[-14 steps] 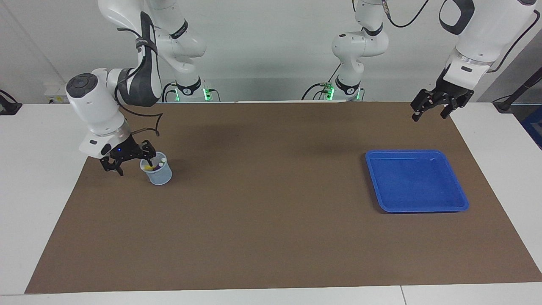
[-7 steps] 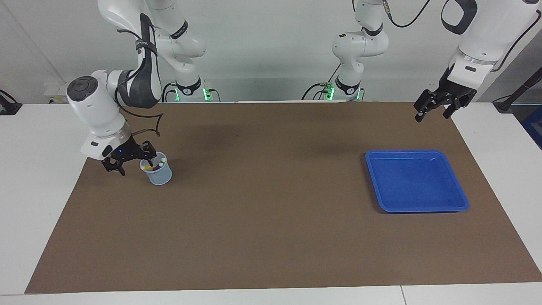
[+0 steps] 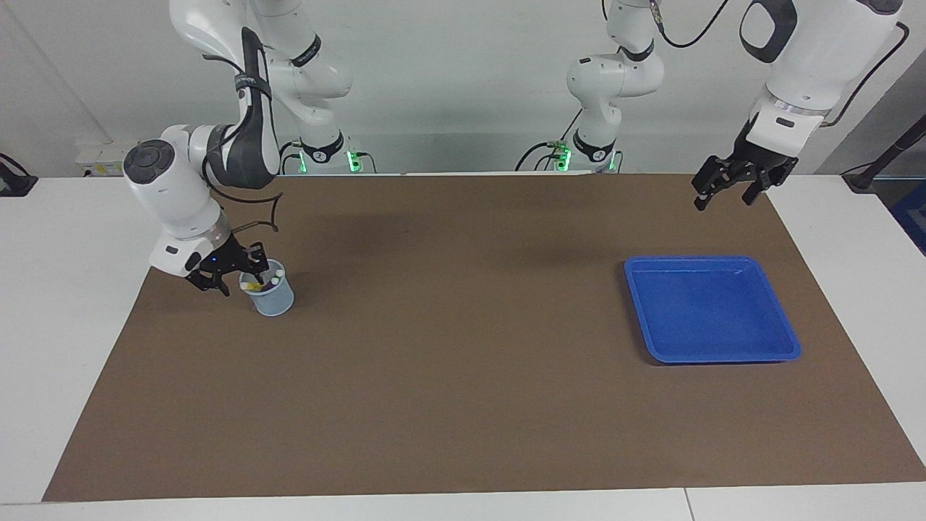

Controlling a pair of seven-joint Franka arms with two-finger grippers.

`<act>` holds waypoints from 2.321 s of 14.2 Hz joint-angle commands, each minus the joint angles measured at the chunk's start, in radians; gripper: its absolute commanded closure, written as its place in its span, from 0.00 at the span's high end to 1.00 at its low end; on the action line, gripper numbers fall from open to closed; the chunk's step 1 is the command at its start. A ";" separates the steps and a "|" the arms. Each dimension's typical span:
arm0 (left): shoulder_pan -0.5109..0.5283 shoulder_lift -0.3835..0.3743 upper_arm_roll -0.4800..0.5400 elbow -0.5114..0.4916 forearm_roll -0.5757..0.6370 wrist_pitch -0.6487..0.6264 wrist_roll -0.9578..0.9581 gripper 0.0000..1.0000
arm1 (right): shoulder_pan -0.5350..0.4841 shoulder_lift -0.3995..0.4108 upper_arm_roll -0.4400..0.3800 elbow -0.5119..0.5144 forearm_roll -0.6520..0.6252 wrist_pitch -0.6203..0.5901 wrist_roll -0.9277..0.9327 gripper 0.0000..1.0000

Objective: Right arm passes pens to left for tray arrangement
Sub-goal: 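Grasp the yellow pen in the cup with the right gripper, then lift the yellow pen with the right gripper while the left gripper approaches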

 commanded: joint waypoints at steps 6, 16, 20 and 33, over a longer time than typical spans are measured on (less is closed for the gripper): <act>-0.006 -0.030 0.006 -0.035 -0.009 0.024 -0.023 1.00 | -0.011 -0.002 0.010 -0.012 0.049 0.007 0.026 0.50; 0.004 -0.030 0.006 -0.038 -0.009 0.030 -0.023 1.00 | -0.011 -0.002 0.010 -0.002 0.048 -0.025 0.023 0.00; 0.001 -0.030 0.006 -0.038 -0.009 0.030 -0.024 1.00 | -0.003 -0.011 0.011 0.109 0.049 -0.184 0.025 0.00; -0.069 -0.037 0.005 -0.073 -0.187 0.148 -0.349 1.00 | 0.148 -0.036 0.082 0.436 0.135 -0.429 0.370 0.00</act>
